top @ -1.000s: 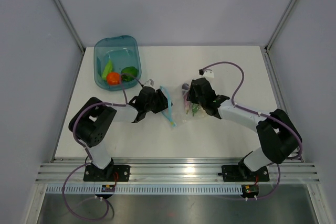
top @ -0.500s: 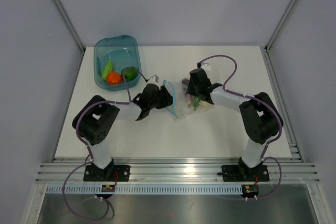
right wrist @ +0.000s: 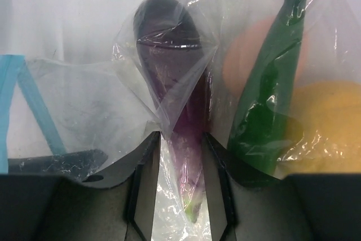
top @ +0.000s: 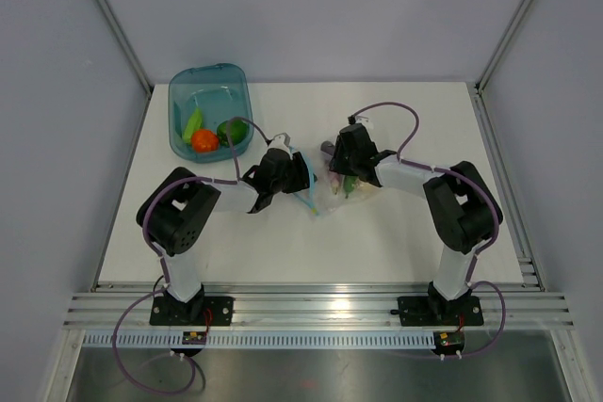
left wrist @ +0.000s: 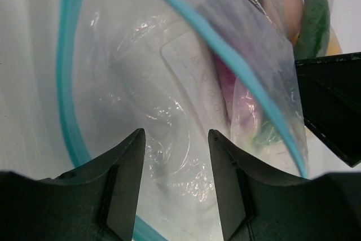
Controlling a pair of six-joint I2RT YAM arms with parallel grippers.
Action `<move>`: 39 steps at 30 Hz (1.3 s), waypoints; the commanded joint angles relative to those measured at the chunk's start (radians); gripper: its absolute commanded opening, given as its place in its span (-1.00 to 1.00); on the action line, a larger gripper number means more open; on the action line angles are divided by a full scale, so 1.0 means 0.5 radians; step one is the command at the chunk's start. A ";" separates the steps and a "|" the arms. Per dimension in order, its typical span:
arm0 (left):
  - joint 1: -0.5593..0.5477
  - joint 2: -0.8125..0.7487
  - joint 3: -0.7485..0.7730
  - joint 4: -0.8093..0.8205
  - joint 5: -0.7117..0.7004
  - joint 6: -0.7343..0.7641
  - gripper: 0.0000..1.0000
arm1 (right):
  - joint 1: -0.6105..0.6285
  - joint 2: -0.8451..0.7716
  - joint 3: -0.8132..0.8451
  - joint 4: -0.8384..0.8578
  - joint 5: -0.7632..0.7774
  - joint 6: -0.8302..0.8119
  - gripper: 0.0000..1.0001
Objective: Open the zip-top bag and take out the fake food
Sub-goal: Pick up the fake vegetable from the zipper food storage bag.
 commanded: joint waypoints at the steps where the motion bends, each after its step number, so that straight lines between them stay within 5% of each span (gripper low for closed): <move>1: -0.014 -0.020 0.070 0.090 -0.045 0.056 0.04 | -0.007 0.037 0.034 0.095 -0.174 0.008 -0.17; 15: -0.017 -0.035 0.079 0.084 -0.042 0.068 0.04 | -0.007 -0.168 -0.165 0.193 -0.451 0.042 -1.00; 39: -0.017 -0.134 0.015 0.127 -0.042 0.087 0.04 | 0.005 -0.757 -0.352 0.104 -0.184 -0.109 -1.00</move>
